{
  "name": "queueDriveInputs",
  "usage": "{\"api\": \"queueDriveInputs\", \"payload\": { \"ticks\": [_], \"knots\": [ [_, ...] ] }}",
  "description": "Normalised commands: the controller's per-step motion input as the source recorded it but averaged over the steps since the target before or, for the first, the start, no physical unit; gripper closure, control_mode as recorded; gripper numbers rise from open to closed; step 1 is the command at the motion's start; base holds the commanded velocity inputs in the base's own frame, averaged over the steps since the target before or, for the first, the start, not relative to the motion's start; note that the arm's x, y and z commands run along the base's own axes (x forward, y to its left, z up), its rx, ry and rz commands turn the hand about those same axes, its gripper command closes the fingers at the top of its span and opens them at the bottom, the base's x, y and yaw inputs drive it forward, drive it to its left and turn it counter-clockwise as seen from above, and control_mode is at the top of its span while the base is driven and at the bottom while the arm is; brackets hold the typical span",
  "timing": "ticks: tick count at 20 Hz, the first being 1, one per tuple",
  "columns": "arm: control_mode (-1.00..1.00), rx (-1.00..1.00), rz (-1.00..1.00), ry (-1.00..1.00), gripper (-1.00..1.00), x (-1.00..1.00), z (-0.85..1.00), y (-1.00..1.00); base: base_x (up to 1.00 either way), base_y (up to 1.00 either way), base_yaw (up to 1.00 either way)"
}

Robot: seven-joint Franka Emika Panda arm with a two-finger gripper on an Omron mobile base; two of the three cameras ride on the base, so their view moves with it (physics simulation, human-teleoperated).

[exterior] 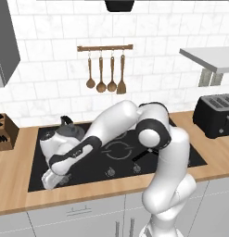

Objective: Pick the kettle from the counter and place it on a stove burner. Then turn the burner on.

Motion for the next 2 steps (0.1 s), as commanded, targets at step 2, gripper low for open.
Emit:
{"api": "queueDriveInputs", "payload": {
  "ticks": [2],
  "knots": [
    [-1.00,0.01,0.31,0.00,1.00,0.00,-0.16,-0.04,0.00,0.00,0.00]
  ]
}}
